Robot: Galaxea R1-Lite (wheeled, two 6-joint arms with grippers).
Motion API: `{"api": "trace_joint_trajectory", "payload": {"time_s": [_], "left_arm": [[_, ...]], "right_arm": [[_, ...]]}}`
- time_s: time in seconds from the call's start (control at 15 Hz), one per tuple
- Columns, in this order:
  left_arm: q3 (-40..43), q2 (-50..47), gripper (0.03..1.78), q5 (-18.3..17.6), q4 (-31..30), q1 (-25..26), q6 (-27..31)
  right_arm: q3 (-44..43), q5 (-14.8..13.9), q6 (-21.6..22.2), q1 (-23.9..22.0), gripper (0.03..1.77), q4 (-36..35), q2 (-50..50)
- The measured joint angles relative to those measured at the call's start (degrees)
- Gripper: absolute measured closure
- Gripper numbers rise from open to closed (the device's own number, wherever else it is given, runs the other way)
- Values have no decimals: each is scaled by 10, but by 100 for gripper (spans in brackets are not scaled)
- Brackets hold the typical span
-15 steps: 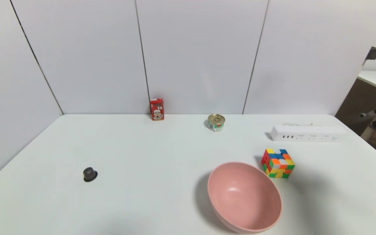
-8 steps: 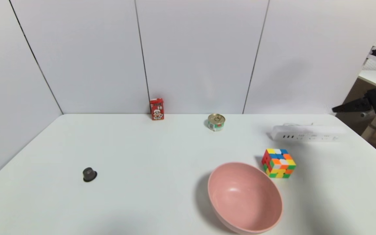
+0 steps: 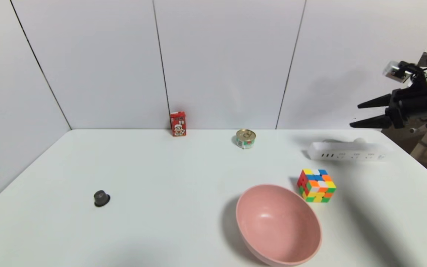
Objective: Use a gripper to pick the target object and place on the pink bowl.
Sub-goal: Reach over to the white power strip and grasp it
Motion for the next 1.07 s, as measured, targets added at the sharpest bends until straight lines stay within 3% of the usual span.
{"api": "trace_joint_trajectory", "payload": {"time_s": [0.33,0.47,0.73,1.07], "left_arm": [[0,0,12,0,0,0,0],[0,0,12,0,0,0,0],[0,0,12,0,0,0,0],[0,0,12,0,0,0,0]], "right_arm": [[-8,20,-169,-3,9,22,62],[-8,22,-218,-3,9,23,76],[-8,11,-246,-3,9,23,96],[-11,-41,-235,2,9,24,101]]}}
